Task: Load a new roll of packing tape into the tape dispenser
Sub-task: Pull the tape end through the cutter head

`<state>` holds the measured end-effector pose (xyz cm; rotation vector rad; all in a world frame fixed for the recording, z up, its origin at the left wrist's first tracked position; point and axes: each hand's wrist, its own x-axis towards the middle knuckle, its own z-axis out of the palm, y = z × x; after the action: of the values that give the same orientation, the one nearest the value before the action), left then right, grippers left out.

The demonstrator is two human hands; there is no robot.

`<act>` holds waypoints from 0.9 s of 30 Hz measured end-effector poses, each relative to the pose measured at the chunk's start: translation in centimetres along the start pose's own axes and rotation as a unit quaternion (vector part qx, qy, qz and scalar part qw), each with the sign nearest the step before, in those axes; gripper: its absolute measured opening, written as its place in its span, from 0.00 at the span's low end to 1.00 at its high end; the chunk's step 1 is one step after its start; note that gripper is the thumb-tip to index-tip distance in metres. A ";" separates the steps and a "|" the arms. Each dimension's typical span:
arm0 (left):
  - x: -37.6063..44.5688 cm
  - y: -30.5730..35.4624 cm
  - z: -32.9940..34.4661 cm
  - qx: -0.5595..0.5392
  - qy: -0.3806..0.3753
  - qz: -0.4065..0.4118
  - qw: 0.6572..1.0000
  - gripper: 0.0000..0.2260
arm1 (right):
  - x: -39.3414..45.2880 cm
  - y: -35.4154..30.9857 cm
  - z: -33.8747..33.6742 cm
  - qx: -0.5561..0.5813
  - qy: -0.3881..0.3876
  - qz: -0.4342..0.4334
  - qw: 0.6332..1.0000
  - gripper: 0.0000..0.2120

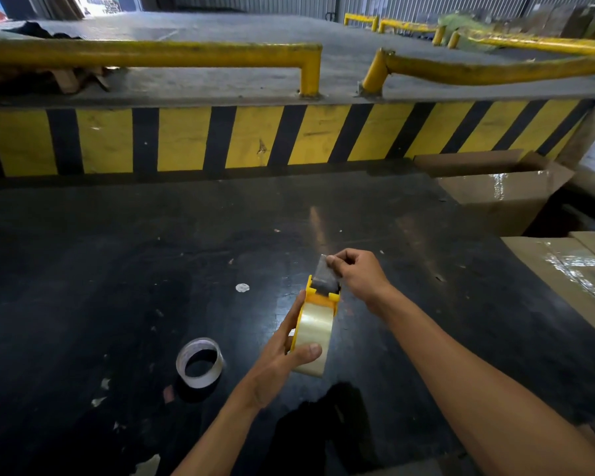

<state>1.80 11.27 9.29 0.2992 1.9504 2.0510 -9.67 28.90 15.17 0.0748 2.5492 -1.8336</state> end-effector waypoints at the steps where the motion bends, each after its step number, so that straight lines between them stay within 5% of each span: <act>1: 0.0 0.0 0.0 0.002 -0.002 0.000 1.000 0.40 | -0.1 0.0 -0.1 -0.001 0.003 0.003 1.000 0.11; 12: 0.0 0.6 0.1 0.010 -0.032 0.011 0.999 0.39 | -0.6 0.8 -1.3 0.039 -0.048 0.128 0.990 0.11; 18: 0.0 0.3 0.4 0.010 -0.025 0.017 0.999 0.39 | -1.4 1.9 -1.2 0.165 -0.106 0.315 0.929 0.06; 22: 0.4 0.1 0.0 -0.013 -0.024 0.027 0.999 0.39 | -2.1 3.4 -1.0 0.250 -0.116 0.336 0.901 0.18; 27: 1.0 0.0 -0.6 -0.089 0.020 0.032 0.995 0.37 | -5.1 6.9 1.8 0.257 -0.150 0.254 0.920 0.34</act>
<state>0.62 11.07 9.19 0.2866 1.7855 2.2700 -4.32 29.15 8.19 0.3785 1.5970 -2.0256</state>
